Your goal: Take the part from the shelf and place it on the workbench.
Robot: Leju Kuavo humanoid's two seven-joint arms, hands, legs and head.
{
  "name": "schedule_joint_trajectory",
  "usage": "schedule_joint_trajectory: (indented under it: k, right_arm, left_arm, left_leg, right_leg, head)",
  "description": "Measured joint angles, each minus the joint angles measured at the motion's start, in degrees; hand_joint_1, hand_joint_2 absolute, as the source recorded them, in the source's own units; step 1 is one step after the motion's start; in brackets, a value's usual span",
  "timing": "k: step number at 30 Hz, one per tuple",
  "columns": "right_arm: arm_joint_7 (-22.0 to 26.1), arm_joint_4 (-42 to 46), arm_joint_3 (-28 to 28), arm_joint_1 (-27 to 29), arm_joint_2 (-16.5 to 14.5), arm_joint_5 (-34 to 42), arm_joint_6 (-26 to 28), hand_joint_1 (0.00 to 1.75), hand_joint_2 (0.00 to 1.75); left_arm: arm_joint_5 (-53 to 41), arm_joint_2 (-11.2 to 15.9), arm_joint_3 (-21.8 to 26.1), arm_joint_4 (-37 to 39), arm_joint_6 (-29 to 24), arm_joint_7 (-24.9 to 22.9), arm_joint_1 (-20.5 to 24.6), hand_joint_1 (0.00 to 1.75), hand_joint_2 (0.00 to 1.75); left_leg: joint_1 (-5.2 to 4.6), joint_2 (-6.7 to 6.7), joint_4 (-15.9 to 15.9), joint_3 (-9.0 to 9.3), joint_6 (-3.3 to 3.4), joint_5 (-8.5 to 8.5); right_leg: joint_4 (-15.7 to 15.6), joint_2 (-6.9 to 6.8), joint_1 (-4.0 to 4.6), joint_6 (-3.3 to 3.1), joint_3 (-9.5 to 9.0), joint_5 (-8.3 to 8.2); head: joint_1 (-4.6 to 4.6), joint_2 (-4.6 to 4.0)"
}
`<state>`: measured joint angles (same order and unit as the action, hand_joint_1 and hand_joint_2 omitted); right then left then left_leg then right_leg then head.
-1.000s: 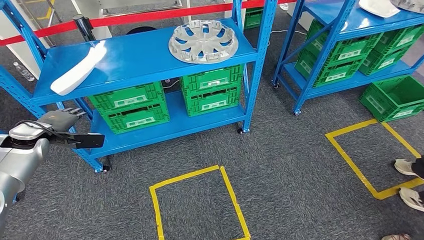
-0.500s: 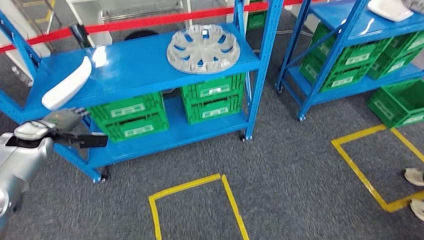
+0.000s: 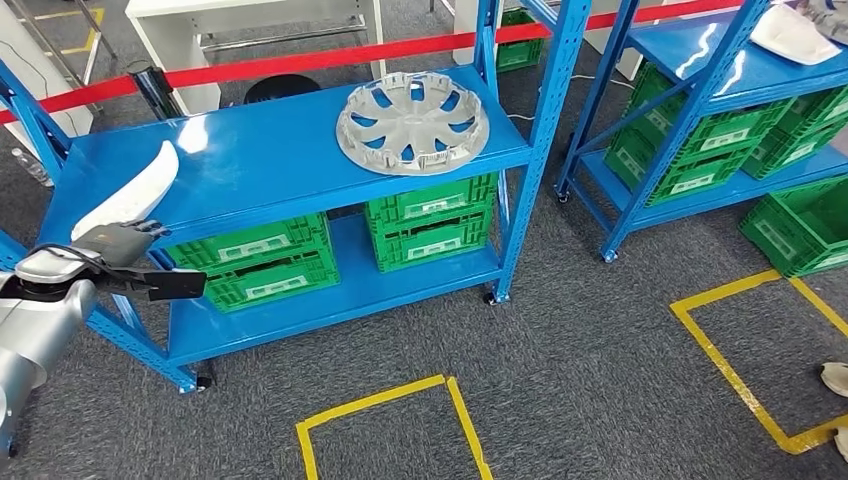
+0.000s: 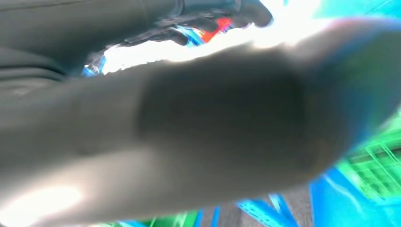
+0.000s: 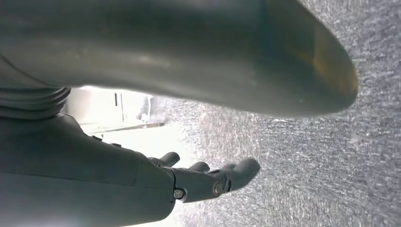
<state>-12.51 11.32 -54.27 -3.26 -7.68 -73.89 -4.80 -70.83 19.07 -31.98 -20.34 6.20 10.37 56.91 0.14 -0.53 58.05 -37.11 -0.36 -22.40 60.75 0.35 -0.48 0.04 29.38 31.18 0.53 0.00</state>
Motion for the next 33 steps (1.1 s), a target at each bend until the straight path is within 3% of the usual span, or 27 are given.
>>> schedule_joint_trajectory:
  k: [2,4,5,6,7,9,11,12,13,16,21,23,27,33]
  right_arm:
    - [0.2,0.0,0.0,-0.1,0.0,0.0,0.0,0.0,0.0]
    - [0.5,0.0,0.0,-0.2,0.0,0.0,0.0,0.0,0.0]
    - [0.5,0.0,0.0,-0.1,0.0,0.0,0.0,0.0,0.0]
    - [0.6,0.0,0.0,0.0,0.0,0.0,0.0,0.0,0.0]
    - [0.6,0.0,0.0,0.0,0.0,-0.1,0.0,0.0,0.0]
    - [0.6,0.0,0.0,0.0,0.0,-0.1,0.0,0.0,0.0]
    - [1.0,0.0,0.0,0.0,0.0,-0.1,0.0,0.0,0.0]
    - [1.4,0.0,0.0,0.0,0.0,-0.1,0.0,0.0,0.0]
    - [1.6,0.0,0.0,0.0,0.0,-0.1,0.0,0.0,0.0]
    - [1.8,0.0,0.0,0.1,0.0,-0.1,0.0,0.0,0.0]
    - [1.8,0.0,-0.2,0.1,0.0,-0.3,0.0,0.0,0.0]
    - [1.8,0.0,-0.2,0.1,0.0,-0.4,0.0,0.0,0.0]
    - [1.8,0.0,-0.4,0.1,0.0,-0.6,0.0,0.0,0.0]
    - [1.7,0.0,-0.4,0.0,0.0,-1.4,-0.2,0.0,0.0]
  left_arm:
    - [0.0,0.0,0.0,-0.1,0.0,-0.1,0.2,0.0,0.0]
    - [0.0,-0.1,0.0,-0.1,0.1,-0.2,0.2,0.0,0.0]
    - [0.0,-0.1,0.0,0.0,0.2,-0.2,0.1,0.0,0.0]
    - [0.0,-0.1,0.0,0.0,0.2,-0.3,0.0,0.0,0.0]
    - [0.0,-0.2,0.0,0.0,0.2,-0.3,0.0,0.0,0.0]
    - [0.0,-0.2,0.0,0.0,0.2,-0.4,-0.1,0.0,0.0]
    - [0.0,-0.2,0.0,0.0,0.2,-0.4,0.0,0.0,0.0]
    - [0.0,-0.2,0.0,0.0,0.1,-0.5,0.0,0.0,0.0]
    - [0.1,-0.1,0.0,0.0,-0.2,-0.5,0.0,0.0,0.0]
    - [0.2,0.1,0.0,-0.1,-1.9,-0.3,-0.3,0.0,0.0]
    - [0.1,0.6,0.0,-0.4,-4.7,0.8,-0.6,0.0,0.0]
    - [0.2,0.7,0.0,-0.5,-5.9,0.7,-0.6,0.0,0.0]
    - [0.2,0.8,0.2,-0.7,-6.6,-1.3,-0.4,0.0,0.0]
    - [-2.4,1.9,0.2,-0.2,-4.1,-5.0,0.0,0.0,0.0]
  left_leg:
    - [0.11,-0.07,-0.2,0.68,0.63,-0.46]
    - [0.06,-0.09,-0.2,1.07,0.96,-1.1]
    - [0.04,-0.12,-0.1,1.29,0.97,-1.46]
    - [0.04,-0.15,0.0,1.56,0.92,-1.85]
    - [0.05,-0.17,0.2,1.91,0.81,-2.28]
    - [0.06,-0.18,0.6,2.67,0.43,-3.23]
    - [-0.04,-0.21,1.0,2.96,-0.19,-3.89]
    - [-0.13,-0.23,1.1,2.96,-0.58,-4.02]
    - [-0.2,-0.23,1.0,3.0,-0.53,-4.13]
    - [-0.35,-0.06,0.6,3.5,0.5,-4.29]
    - [-0.4,0.1,-0.1,4.04,0.51,-4.27]
    - [-0.38,0.1,-0.3,4.12,0.1,-4.23]
    - [-0.31,0.1,-0.5,4.2,-1.36,-4.16]
    - [-0.36,0.11,-0.4,4.18,-1.5,-4.16]
  right_leg:
    - [5.5,-0.08,-0.1,0.44,3.45,0.99]
    - [12.0,-0.09,-0.12,0.8,8.2,3.86]
    - [13.7,-0.09,-0.13,0.9,10.03,4.87]
    - [13.6,-0.1,-0.13,0.91,11.02,4.63]
    - [11.7,-0.11,-0.15,0.89,11.06,2.87]
    - [4.6,-0.18,-0.13,0.65,9.22,-2.63]
    - [-0.1,-0.24,0.05,0.06,7.79,-4.96]
    - [-0.6,-0.25,0.12,-0.32,7.57,-4.92]
    - [-0.7,-0.22,0.14,-0.5,7.39,-5.04]
    - [-0.9,-0.01,0.06,-0.59,7.03,-5.63]
    - [-0.9,0.11,0.12,-1.16,6.87,-5.29]
    - [-0.9,0.07,0.17,-1.28,6.86,-5.24]
    - [-0.9,0.02,0.22,-1.41,6.85,-5.22]
    - [-0.9,0.03,0.14,-1.43,6.75,-5.28]
  head:
    - [-0.06,0.0]
    - [-0.11,0.0]
    - [-0.11,0.0]
    - [-0.13,0.0]
    - [-0.13,0.0]
    - [-0.11,0.0]
    - [-0.07,0.0]
    - [-0.05,0.0]
    - [-0.03,0.0]
    - [0.05,0.0]
    - [0.07,0.0]
    - [0.07,0.0]
    - [0.05,-0.01]
    - [0.04,0.0]
